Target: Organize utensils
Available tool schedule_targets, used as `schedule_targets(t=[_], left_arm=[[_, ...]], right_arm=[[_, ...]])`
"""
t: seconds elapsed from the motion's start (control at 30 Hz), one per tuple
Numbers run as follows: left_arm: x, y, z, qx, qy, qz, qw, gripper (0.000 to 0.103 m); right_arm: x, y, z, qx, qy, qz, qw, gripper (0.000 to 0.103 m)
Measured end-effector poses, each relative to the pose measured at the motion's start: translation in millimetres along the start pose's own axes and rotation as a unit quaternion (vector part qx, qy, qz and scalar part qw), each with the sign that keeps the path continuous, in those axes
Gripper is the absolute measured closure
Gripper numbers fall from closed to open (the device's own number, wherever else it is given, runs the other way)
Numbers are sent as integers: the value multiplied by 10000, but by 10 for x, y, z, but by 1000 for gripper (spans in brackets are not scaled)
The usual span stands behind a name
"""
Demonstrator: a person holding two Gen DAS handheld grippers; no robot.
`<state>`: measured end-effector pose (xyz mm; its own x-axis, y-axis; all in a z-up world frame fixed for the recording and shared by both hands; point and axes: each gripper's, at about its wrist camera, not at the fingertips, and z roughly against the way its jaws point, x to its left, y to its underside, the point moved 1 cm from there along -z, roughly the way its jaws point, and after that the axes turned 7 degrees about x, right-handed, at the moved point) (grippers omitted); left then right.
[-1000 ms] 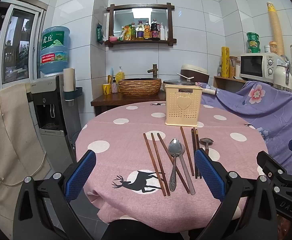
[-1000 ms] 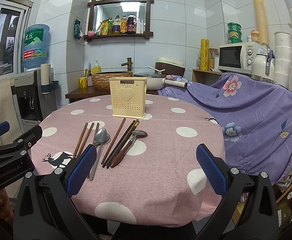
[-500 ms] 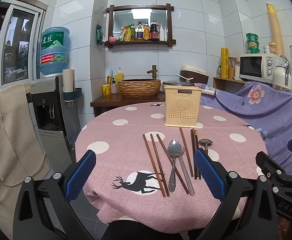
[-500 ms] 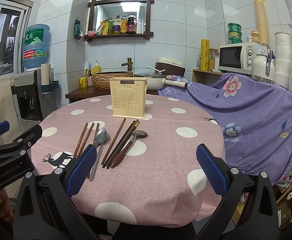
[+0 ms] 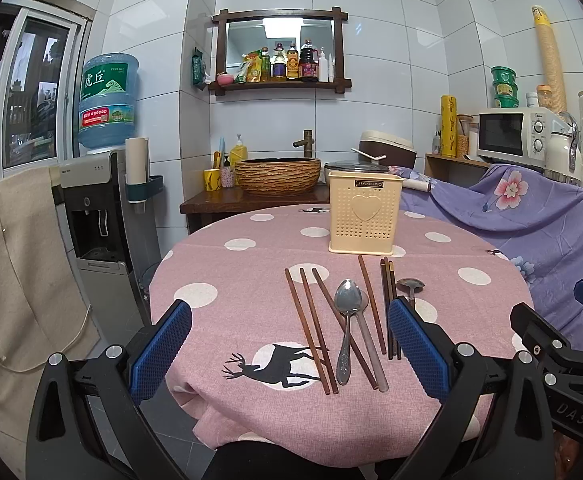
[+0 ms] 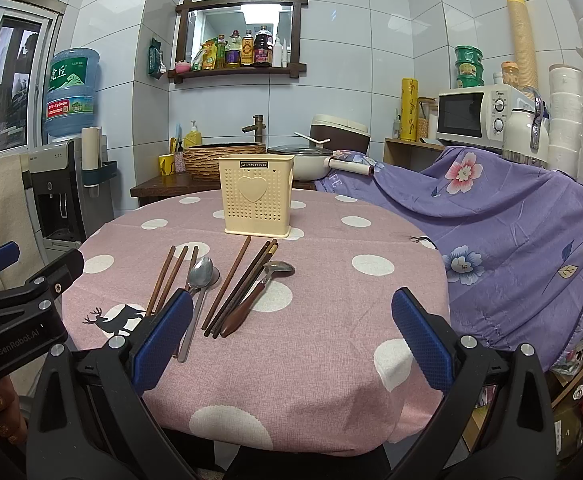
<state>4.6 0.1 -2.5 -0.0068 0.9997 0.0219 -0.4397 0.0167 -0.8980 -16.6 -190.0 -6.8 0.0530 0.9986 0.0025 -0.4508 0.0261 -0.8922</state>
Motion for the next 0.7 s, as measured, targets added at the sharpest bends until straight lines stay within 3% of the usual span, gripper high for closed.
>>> schedule_targets(t=[0.4,0.7], left_arm=[[-18,-3,-20,69,17,14,10000,6],[88,-34,-343,754,172,127,9969,6]], right_arm=[[19,16,-13,35,-6,15,10000,5],[28,-18,-298,632,-6,22,9980,5]])
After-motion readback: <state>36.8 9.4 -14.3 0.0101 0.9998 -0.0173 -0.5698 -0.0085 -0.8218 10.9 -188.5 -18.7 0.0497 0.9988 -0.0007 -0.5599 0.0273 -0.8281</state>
